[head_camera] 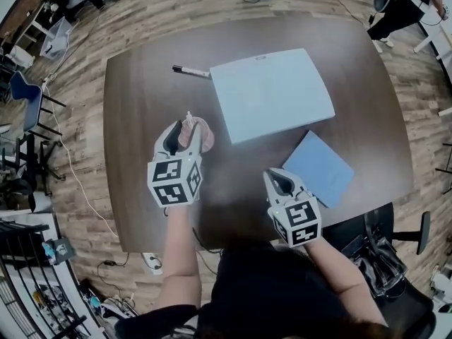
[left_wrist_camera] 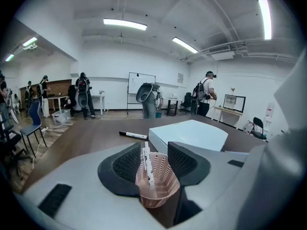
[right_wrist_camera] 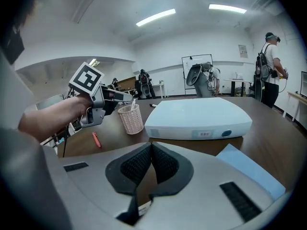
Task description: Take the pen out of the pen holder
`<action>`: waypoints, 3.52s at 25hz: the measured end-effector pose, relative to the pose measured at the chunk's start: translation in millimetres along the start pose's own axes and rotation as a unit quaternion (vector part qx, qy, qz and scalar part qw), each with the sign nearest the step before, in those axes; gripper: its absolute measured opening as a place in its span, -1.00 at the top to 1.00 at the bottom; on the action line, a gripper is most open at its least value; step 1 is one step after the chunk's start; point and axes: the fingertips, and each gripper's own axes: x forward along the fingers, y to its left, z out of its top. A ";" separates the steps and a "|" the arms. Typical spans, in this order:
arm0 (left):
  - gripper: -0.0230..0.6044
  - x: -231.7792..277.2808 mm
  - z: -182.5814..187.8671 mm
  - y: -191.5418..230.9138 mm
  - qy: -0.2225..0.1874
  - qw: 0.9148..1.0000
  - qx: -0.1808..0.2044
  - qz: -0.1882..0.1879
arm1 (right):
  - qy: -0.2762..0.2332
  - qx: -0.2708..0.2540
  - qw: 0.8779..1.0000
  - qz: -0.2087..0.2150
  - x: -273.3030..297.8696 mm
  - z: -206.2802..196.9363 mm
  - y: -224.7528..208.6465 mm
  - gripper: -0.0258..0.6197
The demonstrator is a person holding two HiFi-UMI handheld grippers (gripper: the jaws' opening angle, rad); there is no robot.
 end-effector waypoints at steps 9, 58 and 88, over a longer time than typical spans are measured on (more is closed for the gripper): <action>0.33 29.5 -7.2 6.8 0.035 0.999 0.013 -0.012 | 0.025 -0.009 0.999 0.026 36.8 -4.5 9.2 0.86; 0.69 -41.7 87.5 -195.8 -0.107 0.970 0.163 -0.144 | -0.071 0.039 0.996 -0.040 -72.3 7.7 -75.7 0.86; 0.69 21.9 -63.9 -420.6 0.021 0.799 0.457 -0.389 | -0.060 0.150 0.965 -0.207 -162.3 -78.4 -178.4 0.86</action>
